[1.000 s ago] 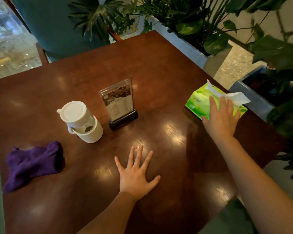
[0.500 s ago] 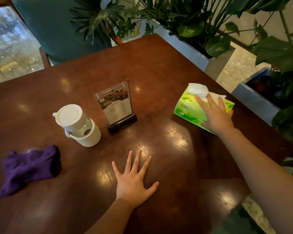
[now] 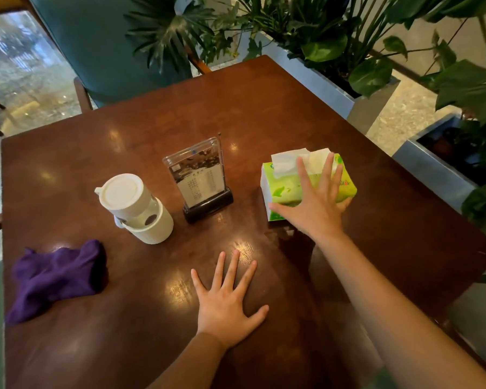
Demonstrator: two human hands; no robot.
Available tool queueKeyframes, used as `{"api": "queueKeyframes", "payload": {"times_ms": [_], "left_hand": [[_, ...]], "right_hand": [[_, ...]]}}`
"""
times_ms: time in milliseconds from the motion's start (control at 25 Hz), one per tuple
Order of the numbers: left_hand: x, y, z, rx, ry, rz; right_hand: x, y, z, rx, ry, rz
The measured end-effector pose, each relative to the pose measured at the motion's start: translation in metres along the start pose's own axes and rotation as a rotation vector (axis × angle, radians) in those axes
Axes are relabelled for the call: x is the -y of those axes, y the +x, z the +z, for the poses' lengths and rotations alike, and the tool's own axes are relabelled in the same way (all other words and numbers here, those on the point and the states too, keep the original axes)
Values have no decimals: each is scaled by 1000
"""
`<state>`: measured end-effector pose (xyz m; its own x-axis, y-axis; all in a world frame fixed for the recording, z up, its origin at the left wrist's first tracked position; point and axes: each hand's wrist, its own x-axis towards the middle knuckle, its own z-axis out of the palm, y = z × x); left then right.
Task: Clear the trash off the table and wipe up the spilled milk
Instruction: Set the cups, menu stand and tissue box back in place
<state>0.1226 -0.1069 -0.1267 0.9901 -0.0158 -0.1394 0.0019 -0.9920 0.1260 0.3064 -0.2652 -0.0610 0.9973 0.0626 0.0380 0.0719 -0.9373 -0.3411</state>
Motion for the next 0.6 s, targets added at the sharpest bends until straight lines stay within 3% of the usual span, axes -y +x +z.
{"api": "queueKeyframes", "payload": {"times_ms": [360,600], "left_hand": [[1,1,-2,30,-32,5],[2,1,2,9,-18,-12]], "right_hand": [[2,40,28,131,40,-234],[18,59,36,156,32,-289]]}}
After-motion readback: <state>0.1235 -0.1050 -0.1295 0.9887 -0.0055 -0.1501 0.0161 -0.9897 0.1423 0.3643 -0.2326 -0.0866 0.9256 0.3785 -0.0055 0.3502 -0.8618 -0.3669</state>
